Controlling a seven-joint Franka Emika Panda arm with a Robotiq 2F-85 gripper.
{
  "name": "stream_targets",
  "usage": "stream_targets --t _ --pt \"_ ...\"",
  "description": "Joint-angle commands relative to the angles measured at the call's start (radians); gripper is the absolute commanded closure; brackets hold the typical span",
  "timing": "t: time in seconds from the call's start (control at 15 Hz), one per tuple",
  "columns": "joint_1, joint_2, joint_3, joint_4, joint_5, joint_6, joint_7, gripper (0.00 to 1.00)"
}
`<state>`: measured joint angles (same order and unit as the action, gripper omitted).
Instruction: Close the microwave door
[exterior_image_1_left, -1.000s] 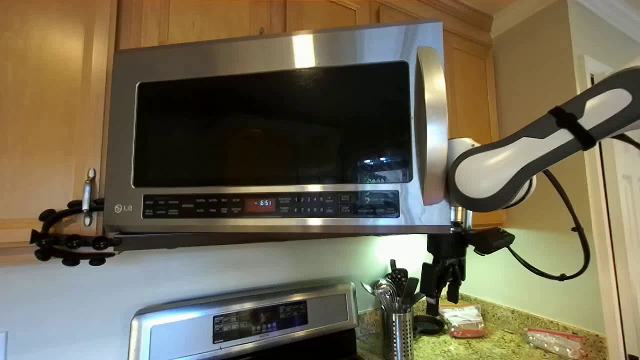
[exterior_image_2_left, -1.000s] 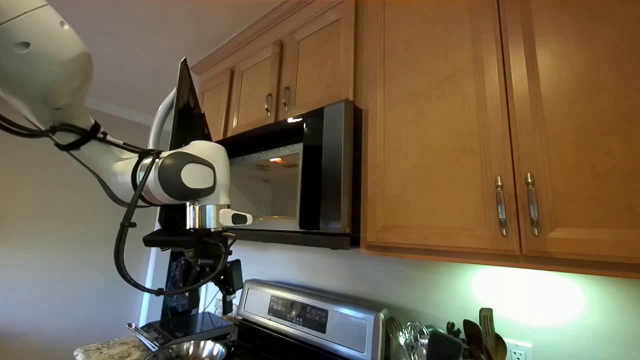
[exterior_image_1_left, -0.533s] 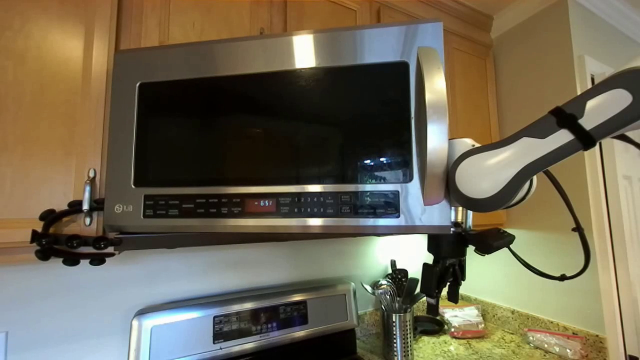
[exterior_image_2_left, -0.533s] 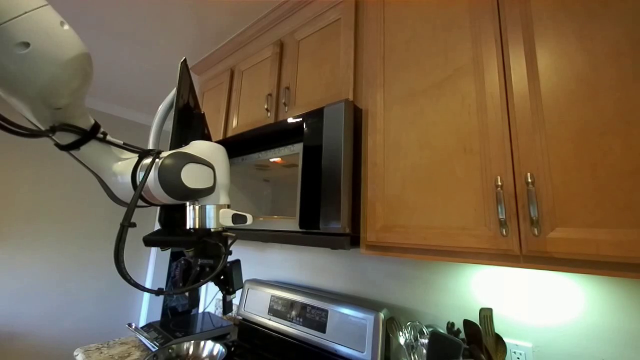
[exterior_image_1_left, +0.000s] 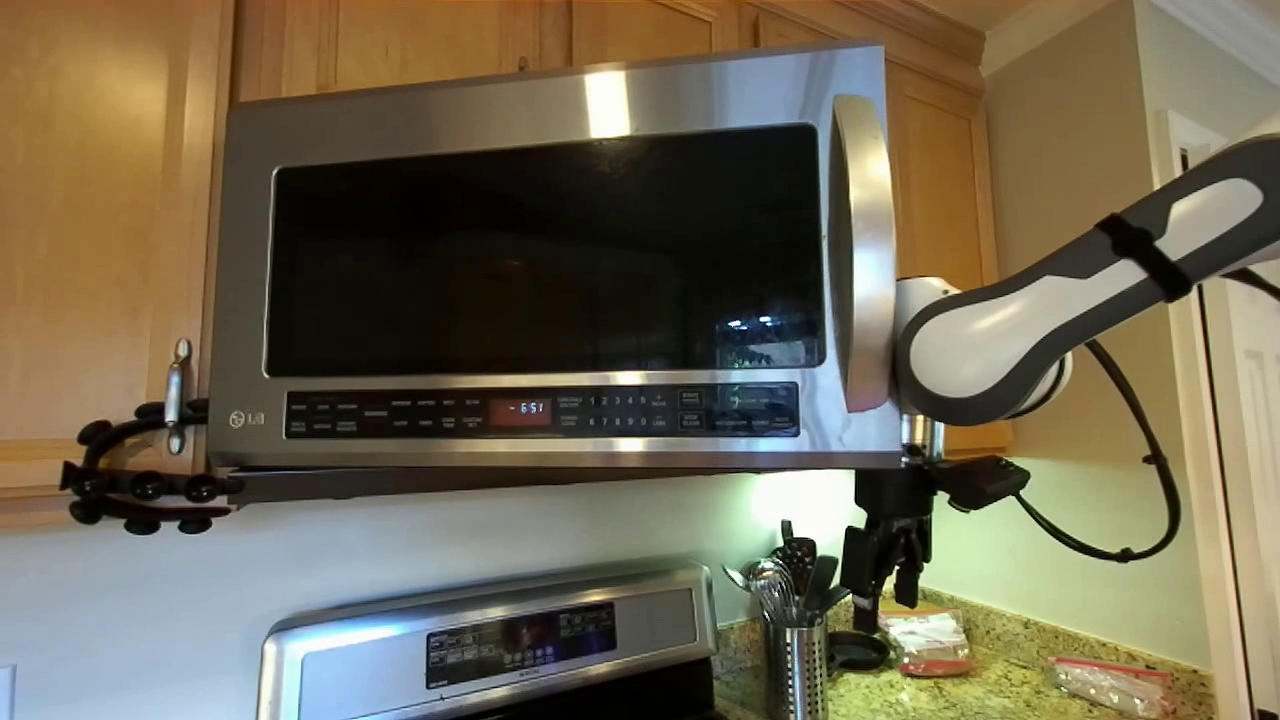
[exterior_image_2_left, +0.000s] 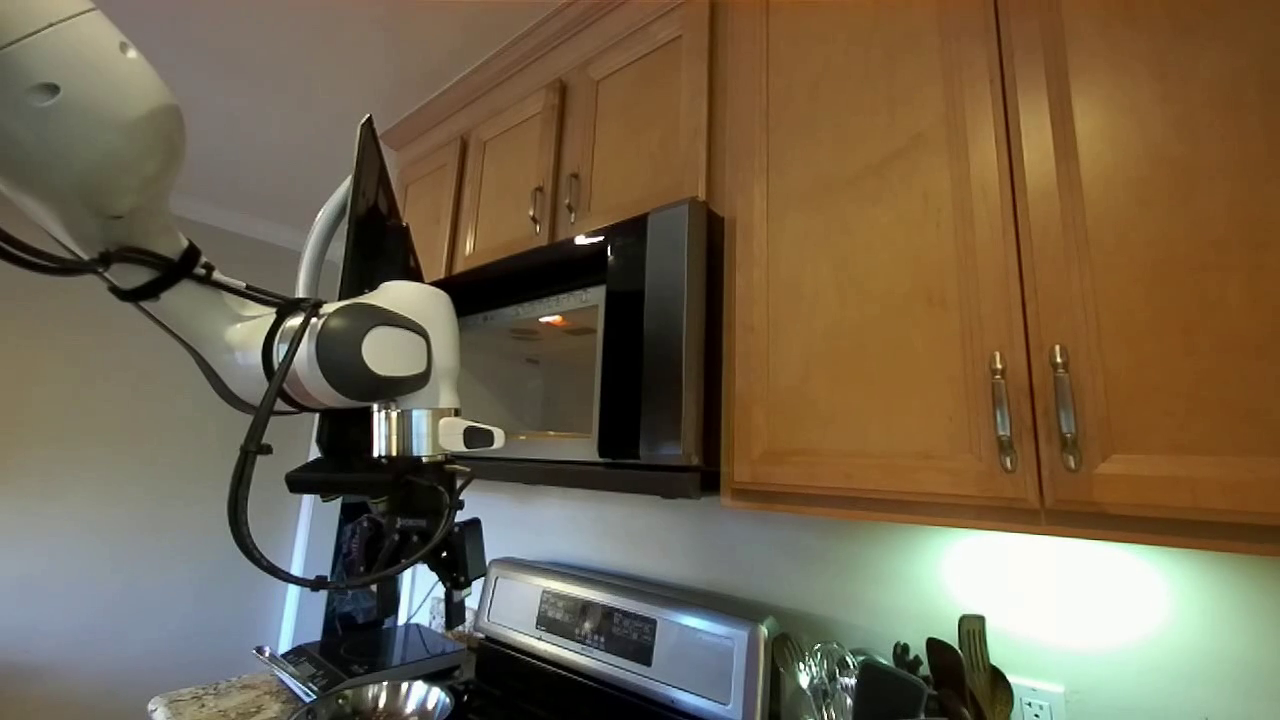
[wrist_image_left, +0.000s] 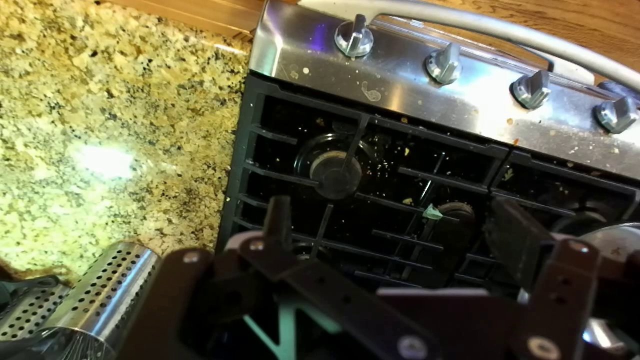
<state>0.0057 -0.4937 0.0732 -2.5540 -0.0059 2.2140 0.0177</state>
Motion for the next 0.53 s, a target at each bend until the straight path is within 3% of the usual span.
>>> stream_targets --t 0.0,0.47 --pt "0.006 -0.033 0.000 -0.005 -0.020 -0.029 0.025 0.00" --pt "0.032 -0.236 0.018 -0.041 -0.015 -0.191 0.032 0.00"
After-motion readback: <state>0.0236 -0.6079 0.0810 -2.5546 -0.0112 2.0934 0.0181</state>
